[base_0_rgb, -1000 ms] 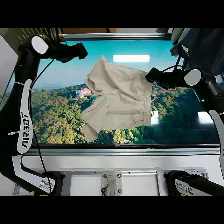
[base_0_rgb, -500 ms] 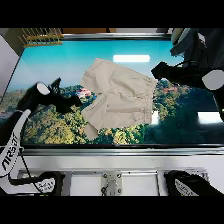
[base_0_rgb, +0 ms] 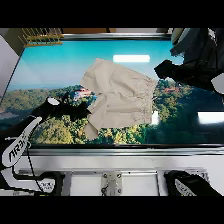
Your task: Fold the clothes and pants, and hang the long-sleeved shirts on hangers.
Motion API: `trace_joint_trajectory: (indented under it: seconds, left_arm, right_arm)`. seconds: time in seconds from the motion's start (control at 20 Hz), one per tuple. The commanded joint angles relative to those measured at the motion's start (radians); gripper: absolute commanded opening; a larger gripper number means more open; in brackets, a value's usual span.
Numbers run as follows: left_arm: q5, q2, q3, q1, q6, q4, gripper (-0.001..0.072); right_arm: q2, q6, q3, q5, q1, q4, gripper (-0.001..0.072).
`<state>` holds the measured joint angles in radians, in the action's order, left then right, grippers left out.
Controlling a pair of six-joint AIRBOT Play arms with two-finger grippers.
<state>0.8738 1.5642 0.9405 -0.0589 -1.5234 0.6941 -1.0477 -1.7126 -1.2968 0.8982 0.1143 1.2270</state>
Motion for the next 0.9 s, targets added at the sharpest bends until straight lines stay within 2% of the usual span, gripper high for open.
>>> trace_joint_trajectory:
  seconds: [0.0,0.1,0.25,0.5,0.55,0.6,0.7,0.85]
  left_arm:
    - [0.028,0.017,0.113,0.032,0.009,0.013,0.0005]
    - [0.069,-0.022,0.214,0.09,0.011,0.087,0.0005]
    - [0.063,-0.069,0.352,0.145,0.015,0.247,0.0005]
    - [-0.003,-0.003,0.492,0.13,0.033,0.489,0.0023]
    - [-0.007,0.021,0.509,0.128,0.032,0.513,0.0311]
    - [0.006,0.047,0.533,0.126,0.03,0.521,0.0674]
    - [0.089,0.068,0.588,0.152,-0.048,0.518,0.0611]
    - [0.156,-0.003,0.528,0.202,-0.065,0.519,0.0619]
  right_arm:
    - [0.003,0.0,0.0,0.019,0.0,0.0,0.0627]
    - [0.002,0.0,0.001,0.025,0.0,0.0,0.0627]
    - [0.002,0.0,0.001,0.027,0.0,0.0,0.0627]
    - [0.002,0.0,0.001,0.027,0.0,0.0,0.0627]
    - [0.002,0.0,0.001,0.028,0.0,0.0,0.0627]
    - [0.002,0.0,0.001,0.034,0.0,0.001,0.0627]
    - [0.002,0.0,0.001,0.046,0.0,0.0,0.0627]
    - [0.003,0.0,0.001,0.063,0.0,0.0,0.0627]
